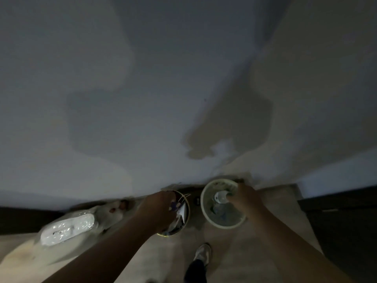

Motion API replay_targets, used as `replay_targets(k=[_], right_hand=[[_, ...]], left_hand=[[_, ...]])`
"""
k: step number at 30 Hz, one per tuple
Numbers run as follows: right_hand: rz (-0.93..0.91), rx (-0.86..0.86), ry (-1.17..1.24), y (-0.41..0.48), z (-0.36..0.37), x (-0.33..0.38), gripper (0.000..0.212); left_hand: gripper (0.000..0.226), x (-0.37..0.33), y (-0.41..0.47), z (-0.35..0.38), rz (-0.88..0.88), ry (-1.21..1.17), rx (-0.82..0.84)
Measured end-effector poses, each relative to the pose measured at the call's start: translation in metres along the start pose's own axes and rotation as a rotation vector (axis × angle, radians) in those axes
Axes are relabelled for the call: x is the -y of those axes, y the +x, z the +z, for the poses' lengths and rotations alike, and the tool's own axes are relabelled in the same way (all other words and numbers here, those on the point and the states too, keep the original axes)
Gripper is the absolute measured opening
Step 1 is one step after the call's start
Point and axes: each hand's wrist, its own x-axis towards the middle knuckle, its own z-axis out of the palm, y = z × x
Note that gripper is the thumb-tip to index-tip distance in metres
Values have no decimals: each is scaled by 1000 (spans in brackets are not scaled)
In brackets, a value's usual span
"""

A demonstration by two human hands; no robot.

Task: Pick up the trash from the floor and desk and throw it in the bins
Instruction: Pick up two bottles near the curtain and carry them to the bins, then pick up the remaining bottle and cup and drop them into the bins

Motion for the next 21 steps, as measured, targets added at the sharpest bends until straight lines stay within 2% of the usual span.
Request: replay_targets(k=[7,11,15,19,21], right_hand=[[-169,16,-151,-44,11,38,39],[-318,0,-197,-86,16,81,47],[-525,21,-245,-145,28,139,49],[-730,-8,-340,-219,49,208,39],[-829,-16,-383,-260,62,245,41]], left_hand=[[30,27,-36,-8,4,-33,-58],[30,52,-71,-14,-1,-36,-122],[34,96,-127,-14,-40,-35,-217],[32,156,-204,-10,-106,-69,-308],[34,190,-248,-8,-164,-87,-358]])
